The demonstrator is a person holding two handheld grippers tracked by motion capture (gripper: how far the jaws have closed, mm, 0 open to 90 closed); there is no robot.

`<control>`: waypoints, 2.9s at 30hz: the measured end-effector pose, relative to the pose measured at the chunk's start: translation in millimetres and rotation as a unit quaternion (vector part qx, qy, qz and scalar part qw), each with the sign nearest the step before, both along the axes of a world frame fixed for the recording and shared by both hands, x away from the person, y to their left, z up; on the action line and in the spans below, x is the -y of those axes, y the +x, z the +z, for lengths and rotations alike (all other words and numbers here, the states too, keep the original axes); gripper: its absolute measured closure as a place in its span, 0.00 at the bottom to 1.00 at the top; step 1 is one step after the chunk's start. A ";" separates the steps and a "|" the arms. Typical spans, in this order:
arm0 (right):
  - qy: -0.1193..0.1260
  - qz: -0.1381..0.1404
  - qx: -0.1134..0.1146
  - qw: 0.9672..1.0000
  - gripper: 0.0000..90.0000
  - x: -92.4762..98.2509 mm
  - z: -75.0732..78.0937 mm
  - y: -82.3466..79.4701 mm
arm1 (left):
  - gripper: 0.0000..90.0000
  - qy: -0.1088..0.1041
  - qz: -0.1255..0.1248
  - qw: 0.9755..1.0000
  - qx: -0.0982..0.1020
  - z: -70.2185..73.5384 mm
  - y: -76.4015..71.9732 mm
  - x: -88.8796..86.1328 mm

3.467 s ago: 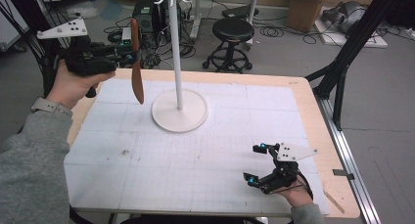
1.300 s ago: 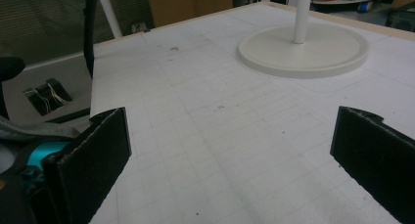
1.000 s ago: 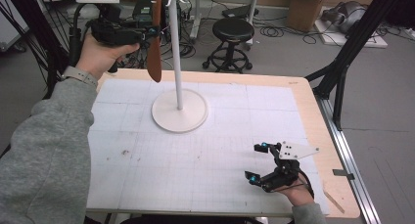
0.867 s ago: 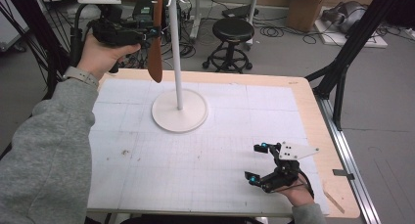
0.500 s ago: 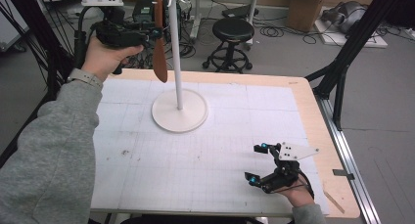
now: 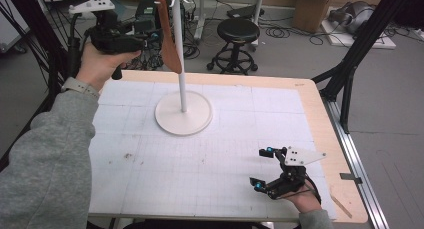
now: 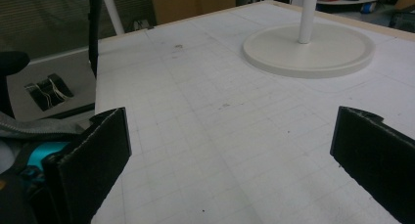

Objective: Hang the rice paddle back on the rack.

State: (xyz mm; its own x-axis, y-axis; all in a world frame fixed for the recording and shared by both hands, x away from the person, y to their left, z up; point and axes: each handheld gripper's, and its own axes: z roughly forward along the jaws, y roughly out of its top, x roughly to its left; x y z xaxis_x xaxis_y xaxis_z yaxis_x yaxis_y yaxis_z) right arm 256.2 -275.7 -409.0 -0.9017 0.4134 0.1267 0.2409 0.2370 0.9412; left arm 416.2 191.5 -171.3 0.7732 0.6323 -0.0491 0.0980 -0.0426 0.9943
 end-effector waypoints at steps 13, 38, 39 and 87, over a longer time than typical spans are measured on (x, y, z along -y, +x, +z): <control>-0.004 0.005 0.001 1.000 0.00 -4.5 0.5 4.5 | 0.06 0.005 -0.022 1.000 -0.001 -23.7 -18.5 -8.7; -0.010 0.002 0.005 1.000 0.00 -4.3 0.6 4.3 | 0.02 0.001 -0.058 0.998 0.008 -67.7 -67.6 -35.0; -0.012 0.002 0.007 1.000 0.00 -4.6 0.7 4.6 | 0.02 0.007 -0.046 0.999 0.011 -70.9 -70.0 -36.1; -0.007 -0.023 0.009 1.000 0.00 0.2 2.1 11.5 | 0.02 -0.007 0.010 0.999 -0.038 -199.4 -122.2 -83.3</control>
State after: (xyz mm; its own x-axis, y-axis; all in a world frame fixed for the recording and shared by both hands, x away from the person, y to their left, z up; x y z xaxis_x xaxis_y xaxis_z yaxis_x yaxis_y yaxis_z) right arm 267.7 -275.9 -406.9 -0.8838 0.4562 0.1038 0.2340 0.2391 0.9424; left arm 294.0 274.8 -370.7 0.7542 0.6462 -0.1163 0.1745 -0.0265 0.9843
